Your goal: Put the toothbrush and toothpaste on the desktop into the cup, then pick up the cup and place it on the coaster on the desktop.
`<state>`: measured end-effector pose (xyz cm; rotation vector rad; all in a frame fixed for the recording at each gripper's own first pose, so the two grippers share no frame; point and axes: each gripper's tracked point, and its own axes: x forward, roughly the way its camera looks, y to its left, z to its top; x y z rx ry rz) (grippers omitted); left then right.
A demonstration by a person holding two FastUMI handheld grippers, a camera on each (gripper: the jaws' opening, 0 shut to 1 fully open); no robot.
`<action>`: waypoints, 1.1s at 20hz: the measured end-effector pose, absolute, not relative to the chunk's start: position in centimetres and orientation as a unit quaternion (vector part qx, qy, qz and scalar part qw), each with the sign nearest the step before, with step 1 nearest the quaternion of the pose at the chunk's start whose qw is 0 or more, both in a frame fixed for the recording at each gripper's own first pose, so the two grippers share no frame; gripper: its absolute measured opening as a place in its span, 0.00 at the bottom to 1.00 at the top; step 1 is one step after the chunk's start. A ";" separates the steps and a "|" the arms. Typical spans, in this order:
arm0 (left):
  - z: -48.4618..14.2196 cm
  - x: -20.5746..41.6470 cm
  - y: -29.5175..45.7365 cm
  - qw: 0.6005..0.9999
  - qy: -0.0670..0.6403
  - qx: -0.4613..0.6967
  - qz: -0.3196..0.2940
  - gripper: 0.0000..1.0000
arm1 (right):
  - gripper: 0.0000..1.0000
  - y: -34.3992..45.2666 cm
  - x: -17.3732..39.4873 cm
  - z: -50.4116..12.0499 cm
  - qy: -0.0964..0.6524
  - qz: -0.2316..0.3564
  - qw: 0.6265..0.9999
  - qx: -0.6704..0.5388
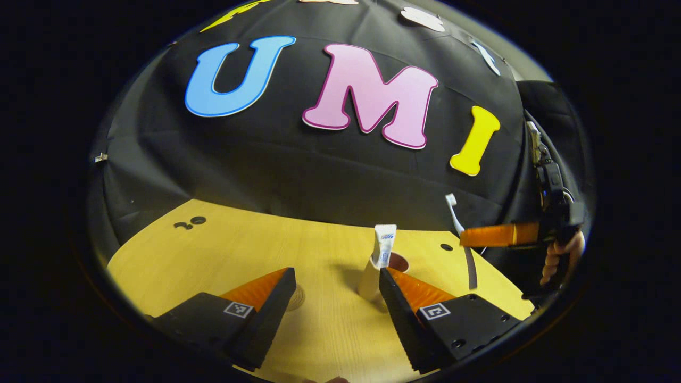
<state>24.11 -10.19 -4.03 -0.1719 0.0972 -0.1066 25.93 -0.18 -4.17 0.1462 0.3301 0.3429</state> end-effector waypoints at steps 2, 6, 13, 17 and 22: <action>-5.1 22.9 -9.8 0.993 0.061 -0.090 -0.052 0.97 | 0.05 0.7 27.7 -3.6 0.137 0.172 0.973 0.073; -6.0 21.7 -8.5 0.992 0.067 -0.095 -0.039 0.98 | 0.05 2.0 30.6 -2.6 0.093 0.178 0.975 0.098; -8.1 21.1 -7.5 0.992 0.072 -0.104 -0.022 0.97 | 0.05 3.1 34.5 -2.5 0.033 0.171 0.979 0.107; -9.0 21.3 -8.3 0.992 0.071 -0.102 -0.034 0.98 | 0.05 3.0 35.6 -3.9 0.008 0.152 0.982 0.112; -10.0 21.8 -9.2 0.991 0.075 -0.100 -0.044 0.97 | 0.05 3.5 35.1 -6.1 -0.011 0.145 0.984 0.103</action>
